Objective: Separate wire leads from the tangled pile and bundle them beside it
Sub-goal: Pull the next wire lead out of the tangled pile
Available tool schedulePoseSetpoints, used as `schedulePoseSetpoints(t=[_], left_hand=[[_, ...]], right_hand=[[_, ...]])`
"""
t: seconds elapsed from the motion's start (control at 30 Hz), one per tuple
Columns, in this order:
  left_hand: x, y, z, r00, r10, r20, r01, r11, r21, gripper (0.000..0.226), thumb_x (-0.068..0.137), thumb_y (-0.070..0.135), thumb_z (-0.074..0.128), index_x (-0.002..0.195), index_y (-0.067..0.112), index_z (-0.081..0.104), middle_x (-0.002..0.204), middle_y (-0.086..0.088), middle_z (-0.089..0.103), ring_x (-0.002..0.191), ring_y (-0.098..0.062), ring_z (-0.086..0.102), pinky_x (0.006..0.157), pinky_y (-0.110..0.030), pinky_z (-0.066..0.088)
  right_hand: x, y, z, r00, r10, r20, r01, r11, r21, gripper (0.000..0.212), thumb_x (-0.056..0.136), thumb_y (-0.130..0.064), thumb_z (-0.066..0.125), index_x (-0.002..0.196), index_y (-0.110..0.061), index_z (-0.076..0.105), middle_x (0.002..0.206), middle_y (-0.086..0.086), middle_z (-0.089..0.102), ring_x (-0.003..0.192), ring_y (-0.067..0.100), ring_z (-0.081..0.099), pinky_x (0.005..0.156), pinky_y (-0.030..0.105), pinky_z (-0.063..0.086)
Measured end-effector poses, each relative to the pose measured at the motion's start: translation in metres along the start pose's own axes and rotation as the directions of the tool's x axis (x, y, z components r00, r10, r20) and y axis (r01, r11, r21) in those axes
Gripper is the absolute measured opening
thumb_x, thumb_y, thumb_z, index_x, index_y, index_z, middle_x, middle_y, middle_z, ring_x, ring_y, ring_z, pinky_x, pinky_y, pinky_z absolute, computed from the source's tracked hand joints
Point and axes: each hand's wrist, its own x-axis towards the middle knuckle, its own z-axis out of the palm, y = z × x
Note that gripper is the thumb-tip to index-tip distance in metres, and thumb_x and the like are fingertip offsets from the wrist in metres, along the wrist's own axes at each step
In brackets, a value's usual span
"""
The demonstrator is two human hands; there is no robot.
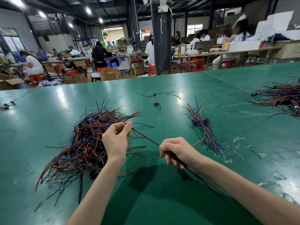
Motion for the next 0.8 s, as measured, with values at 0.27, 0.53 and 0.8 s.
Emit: schedulePoseSetpoints(t=[0.27,0.53,0.8], left_hand=[[-0.001,0.000,-0.009,0.841,0.511,0.180,-0.536,0.739,0.407,0.011,0.082,0.014,0.073,0.075,0.012,0.065,0.069,0.005,0.063,0.061,-0.011,0.057,0.064,-0.023,0.048],[-0.003,0.000,-0.005,0.966,0.251,0.060,-0.257,0.924,0.285,0.017,0.084,0.024,0.071,0.071,0.019,0.062,0.062,0.007,0.064,0.057,-0.006,0.059,0.062,-0.020,0.049],[-0.001,-0.001,-0.001,0.978,-0.206,0.045,0.210,0.962,-0.176,0.021,0.086,0.013,0.068,0.068,0.013,0.058,0.054,0.006,0.062,0.045,-0.003,0.049,0.048,-0.016,0.044]], right_hand=[[0.000,0.001,-0.002,0.997,0.043,0.057,-0.045,0.998,0.032,0.029,0.090,-0.011,0.049,0.063,-0.010,0.059,0.046,0.007,0.054,0.028,0.008,0.036,0.029,0.012,0.024],[0.001,0.004,-0.006,0.996,0.057,0.065,-0.059,0.998,0.031,0.030,0.090,-0.012,0.050,0.061,-0.011,0.060,0.047,0.007,0.054,0.028,0.008,0.037,0.029,0.012,0.025],[0.002,0.005,-0.006,0.996,0.056,0.068,-0.058,0.998,0.017,0.030,0.090,-0.012,0.050,0.062,-0.011,0.060,0.046,0.007,0.054,0.029,0.008,0.037,0.029,0.012,0.025]])
